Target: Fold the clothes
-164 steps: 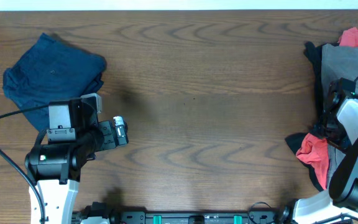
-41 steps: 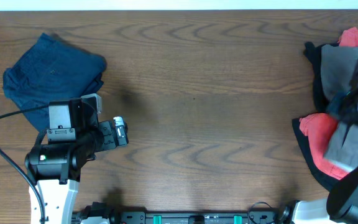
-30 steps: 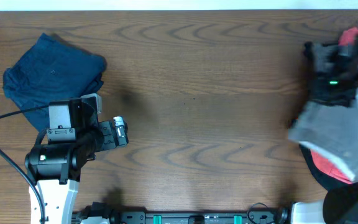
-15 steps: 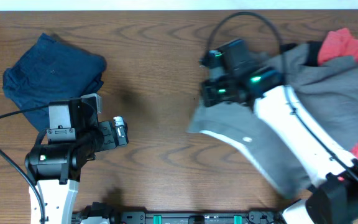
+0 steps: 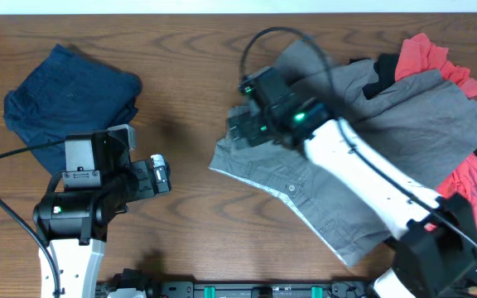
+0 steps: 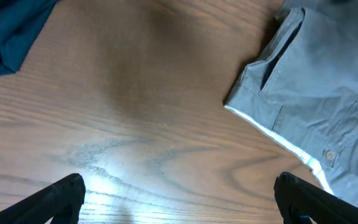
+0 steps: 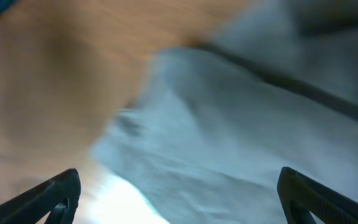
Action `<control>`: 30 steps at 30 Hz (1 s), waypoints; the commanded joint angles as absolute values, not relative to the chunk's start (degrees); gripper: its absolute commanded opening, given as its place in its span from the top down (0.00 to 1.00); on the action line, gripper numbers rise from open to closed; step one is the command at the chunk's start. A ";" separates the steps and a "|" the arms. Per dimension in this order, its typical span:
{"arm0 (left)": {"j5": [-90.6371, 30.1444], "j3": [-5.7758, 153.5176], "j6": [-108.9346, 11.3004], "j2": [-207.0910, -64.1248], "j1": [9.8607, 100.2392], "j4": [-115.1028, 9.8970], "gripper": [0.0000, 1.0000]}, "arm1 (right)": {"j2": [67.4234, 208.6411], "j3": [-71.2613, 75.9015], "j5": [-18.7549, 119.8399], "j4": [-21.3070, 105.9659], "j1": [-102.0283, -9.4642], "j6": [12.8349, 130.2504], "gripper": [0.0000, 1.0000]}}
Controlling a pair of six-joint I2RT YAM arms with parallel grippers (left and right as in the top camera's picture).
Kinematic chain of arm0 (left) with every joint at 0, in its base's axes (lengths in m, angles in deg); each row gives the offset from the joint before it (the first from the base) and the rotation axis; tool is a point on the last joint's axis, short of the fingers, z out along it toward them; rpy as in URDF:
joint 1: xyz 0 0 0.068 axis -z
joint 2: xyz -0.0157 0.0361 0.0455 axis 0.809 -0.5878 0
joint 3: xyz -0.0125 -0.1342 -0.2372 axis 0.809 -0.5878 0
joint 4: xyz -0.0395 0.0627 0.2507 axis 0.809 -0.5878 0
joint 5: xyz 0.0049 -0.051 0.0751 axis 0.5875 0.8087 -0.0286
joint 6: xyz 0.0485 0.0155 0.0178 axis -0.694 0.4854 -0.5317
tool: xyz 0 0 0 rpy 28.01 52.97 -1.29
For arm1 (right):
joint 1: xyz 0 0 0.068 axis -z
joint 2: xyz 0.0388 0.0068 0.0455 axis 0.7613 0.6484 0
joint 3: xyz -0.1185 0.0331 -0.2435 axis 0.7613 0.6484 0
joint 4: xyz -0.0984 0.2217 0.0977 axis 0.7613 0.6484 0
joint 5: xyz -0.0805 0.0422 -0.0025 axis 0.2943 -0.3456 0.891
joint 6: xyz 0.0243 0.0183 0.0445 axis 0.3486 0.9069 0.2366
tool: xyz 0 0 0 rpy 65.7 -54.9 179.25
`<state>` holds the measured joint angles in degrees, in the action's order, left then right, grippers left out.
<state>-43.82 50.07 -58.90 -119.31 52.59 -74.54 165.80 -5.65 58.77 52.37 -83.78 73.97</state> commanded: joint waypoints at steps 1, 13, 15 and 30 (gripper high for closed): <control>-40.19 50.40 -55.54 -119.73 52.42 -73.33 0.02 | 158.81 -8.09 65.72 55.94 -77.44 76.85 0.01; -30.07 48.43 -53.83 -132.41 52.48 -69.40 0.02 | 151.97 -8.07 65.66 77.38 -53.86 79.70 0.01; -28.69 48.43 -53.88 -135.97 52.63 -68.00 0.02 | 151.97 -8.07 65.68 79.87 -50.86 79.70 0.01; -31.93 48.43 -58.64 -160.36 65.12 -50.03 0.02 | 151.97 -8.07 65.70 84.57 -45.35 79.67 0.01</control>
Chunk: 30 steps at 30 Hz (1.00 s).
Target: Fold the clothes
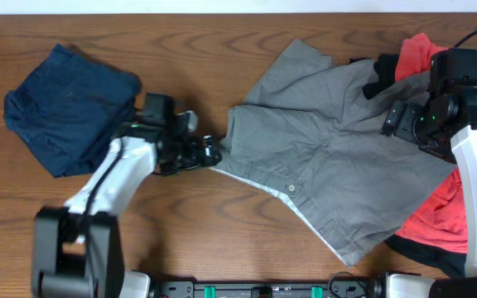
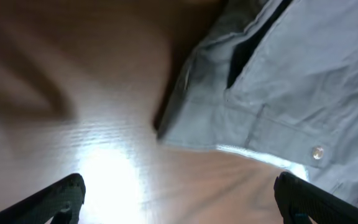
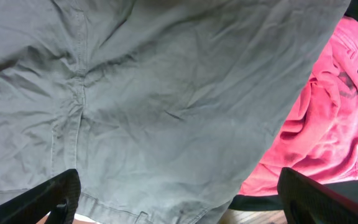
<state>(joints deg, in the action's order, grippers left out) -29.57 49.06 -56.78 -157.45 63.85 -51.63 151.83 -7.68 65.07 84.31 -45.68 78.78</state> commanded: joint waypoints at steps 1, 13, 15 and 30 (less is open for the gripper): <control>-32.19 48.43 -58.64 -161.50 65.53 -48.94 0.02 | 151.97 -8.07 65.70 84.61 -45.35 79.67 0.01; -31.32 48.43 -58.42 -167.46 71.63 -44.46 0.71 | 151.97 -8.07 65.70 85.03 -45.35 79.70 0.01; -31.40 48.43 -58.42 -167.44 71.83 -44.66 0.94 | 151.97 -8.07 65.72 85.03 -45.35 79.70 0.01; -53.76 85.02 -57.20 -162.02 54.03 -70.47 0.13 | 151.97 -8.07 66.18 85.03 -45.35 79.24 0.01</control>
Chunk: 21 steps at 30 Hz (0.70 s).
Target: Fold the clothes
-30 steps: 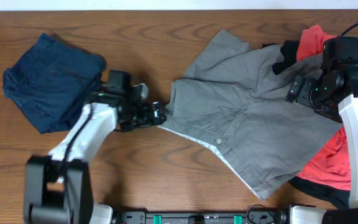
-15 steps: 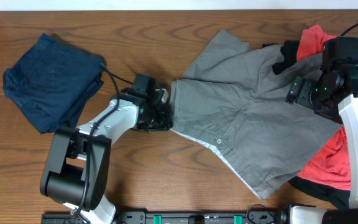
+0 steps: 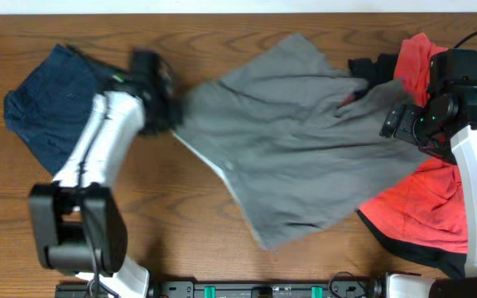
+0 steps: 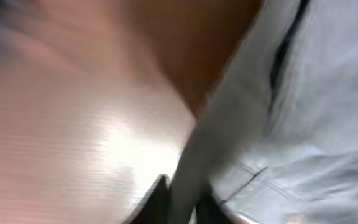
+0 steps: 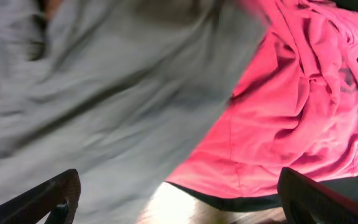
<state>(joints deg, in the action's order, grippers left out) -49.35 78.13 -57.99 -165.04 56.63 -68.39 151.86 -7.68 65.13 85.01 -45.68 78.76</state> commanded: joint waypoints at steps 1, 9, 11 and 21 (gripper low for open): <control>-52.82 86.68 -57.09 -162.02 53.49 -71.94 0.02 | 151.97 -8.07 66.18 85.03 -45.35 79.24 0.01; -38.57 81.35 -57.07 -162.57 55.26 -85.40 0.02 | 152.03 -7.37 74.66 86.34 -45.35 80.13 0.01; -33.79 77.85 -57.09 -162.57 56.77 -85.92 0.02 | 152.03 -6.43 76.85 86.82 -45.16 81.44 0.01; -21.59 57.13 -56.81 -162.57 69.99 -78.23 0.05 | 152.03 1.30 76.24 84.72 -43.10 81.42 0.01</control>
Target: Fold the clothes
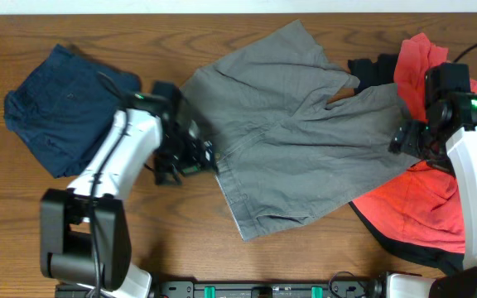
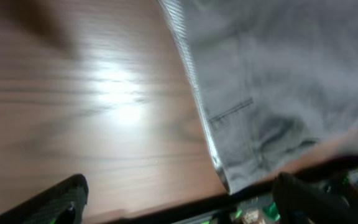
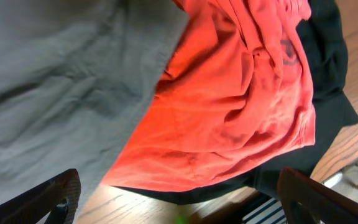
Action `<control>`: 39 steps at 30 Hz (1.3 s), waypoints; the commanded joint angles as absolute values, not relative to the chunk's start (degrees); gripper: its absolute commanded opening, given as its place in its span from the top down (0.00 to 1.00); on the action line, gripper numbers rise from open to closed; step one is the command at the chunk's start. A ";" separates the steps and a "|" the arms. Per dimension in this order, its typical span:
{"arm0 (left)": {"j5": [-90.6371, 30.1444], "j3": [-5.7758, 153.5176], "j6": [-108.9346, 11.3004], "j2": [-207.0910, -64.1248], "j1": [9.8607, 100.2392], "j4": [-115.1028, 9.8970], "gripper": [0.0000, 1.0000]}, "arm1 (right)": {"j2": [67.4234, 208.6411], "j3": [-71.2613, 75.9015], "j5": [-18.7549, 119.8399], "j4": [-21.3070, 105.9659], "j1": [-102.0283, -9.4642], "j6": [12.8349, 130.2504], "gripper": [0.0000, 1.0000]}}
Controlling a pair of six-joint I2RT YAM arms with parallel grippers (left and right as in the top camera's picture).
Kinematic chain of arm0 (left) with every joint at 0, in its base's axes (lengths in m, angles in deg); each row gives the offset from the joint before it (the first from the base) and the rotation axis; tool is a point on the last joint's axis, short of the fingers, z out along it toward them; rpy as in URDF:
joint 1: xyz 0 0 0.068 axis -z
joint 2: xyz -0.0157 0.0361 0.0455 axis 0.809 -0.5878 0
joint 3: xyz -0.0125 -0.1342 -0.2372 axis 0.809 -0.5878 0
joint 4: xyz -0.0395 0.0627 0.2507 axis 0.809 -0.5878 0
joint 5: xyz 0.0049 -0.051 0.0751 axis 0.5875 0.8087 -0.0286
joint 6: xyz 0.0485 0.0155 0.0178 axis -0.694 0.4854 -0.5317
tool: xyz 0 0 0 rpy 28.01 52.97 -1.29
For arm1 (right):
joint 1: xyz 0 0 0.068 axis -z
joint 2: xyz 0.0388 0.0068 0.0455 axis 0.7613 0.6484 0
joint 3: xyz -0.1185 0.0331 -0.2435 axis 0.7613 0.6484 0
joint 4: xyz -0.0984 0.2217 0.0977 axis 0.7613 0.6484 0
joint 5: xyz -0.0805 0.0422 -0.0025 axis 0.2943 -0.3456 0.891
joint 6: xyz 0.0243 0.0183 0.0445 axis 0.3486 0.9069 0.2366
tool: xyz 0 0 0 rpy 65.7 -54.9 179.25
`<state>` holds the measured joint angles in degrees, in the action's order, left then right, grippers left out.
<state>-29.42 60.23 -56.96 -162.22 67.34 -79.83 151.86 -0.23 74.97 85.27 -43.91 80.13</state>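
Note:
Grey shorts (image 1: 305,124) lie spread across the table's middle, waistband to the left, one leg end resting on the pile at the right. My left gripper (image 1: 190,157) hovers open at the waistband's near edge; in the left wrist view its gripper (image 2: 182,196) holds nothing, with the grey shorts (image 2: 266,74) ahead. Above the shorts' right edge, my right gripper (image 1: 408,136) is open too. The right wrist view shows that gripper (image 3: 179,196) empty over the grey shorts (image 3: 55,81) and a red garment (image 3: 229,112).
A folded navy garment (image 1: 69,103) sits at the far left. At the right lies a pile: the red garment (image 1: 416,207) on top of a black garment (image 1: 373,68). Bare wood table (image 1: 139,240) runs along the front, its near edge close below the shorts.
My left gripper has let go of the shorts' waist edge and now sits open, nearer and to the right. The shorts have settled flat. The right arm shifted slightly nearer.
First my right gripper hovered open over the shorts' waist in the middle, with the left arm at the front left. Then the right arm stood over the pile and the left gripper was open at the waist corner. It then held that edge farther left; now the shorts lie released.

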 commanded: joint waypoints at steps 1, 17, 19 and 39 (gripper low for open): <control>-20.52 55.27 -56.15 -162.57 71.76 -75.61 0.06 | 152.03 2.05 76.04 84.20 -43.06 81.44 0.01; -23.14 44.74 -36.72 -162.55 88.02 -54.30 0.94 | 152.03 3.36 75.03 83.69 -42.99 81.84 0.01; -26.27 44.80 -36.74 -162.46 86.53 -56.81 0.94 | 152.03 3.36 75.08 83.74 -42.99 81.82 0.01; -34.49 53.96 -53.55 -156.95 49.84 -85.40 0.35 | 152.86 6.07 63.93 77.66 -41.68 72.09 0.62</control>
<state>-36.34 53.70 -50.88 -157.26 49.71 -84.15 151.94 4.89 68.15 78.40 -42.21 75.17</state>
